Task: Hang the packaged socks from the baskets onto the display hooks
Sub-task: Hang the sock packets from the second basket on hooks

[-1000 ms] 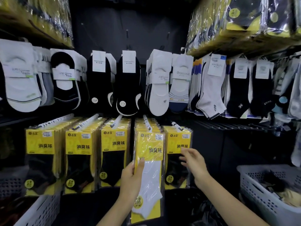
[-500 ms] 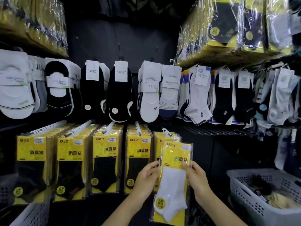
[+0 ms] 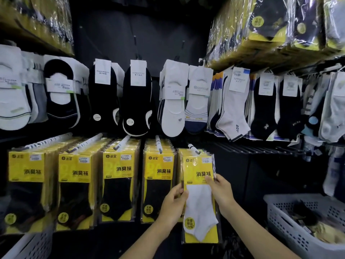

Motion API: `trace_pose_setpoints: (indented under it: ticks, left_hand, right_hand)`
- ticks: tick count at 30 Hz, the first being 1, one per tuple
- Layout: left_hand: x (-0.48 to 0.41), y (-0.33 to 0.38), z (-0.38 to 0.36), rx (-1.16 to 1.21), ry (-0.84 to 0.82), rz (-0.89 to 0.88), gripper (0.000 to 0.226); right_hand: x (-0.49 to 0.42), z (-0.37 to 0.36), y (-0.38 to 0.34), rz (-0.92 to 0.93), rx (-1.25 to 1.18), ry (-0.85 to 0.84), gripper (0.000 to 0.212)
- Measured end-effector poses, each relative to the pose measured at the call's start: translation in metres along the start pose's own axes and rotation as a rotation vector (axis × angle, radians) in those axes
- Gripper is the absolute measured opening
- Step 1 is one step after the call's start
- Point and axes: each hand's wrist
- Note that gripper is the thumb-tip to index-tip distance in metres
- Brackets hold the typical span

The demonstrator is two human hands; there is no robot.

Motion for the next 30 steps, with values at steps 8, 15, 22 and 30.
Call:
trace_pose_setpoints:
  ticks: [8,15,22,30]
  left_hand:
    - [0.003,-0.037,0.018,-0.128,0.003,0.054,0.053]
    - [0.075,-0.128,0.076,-0.334,0.065,0.168,0.055]
    - [0.189,-0.248,0.125,-0.271,0.278,0.538,0.041]
    - [0.283,-0.352,0.146,-0.328,0.267,1.035,0.059]
  right_hand:
    - [0.010,-0.003,0.037,-0.135,-0.005,0.278,0.028]
    - [0.096,-0.009,0.110,-0.261,0.112,0.030,0.023]
    - [0.199,-0.044,0.251,-0.653,0.486,-0.369,0.022]
    - [0.269,-0.044,0.339,-0.987,0.565,-0.380,0.060]
Point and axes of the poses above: each hand's wrist, its own x-axis away from the middle knuckle, its own z-axis out of the back of the hand, y = z × x, and after that the axes turned 2 degrees about -y, right-handed
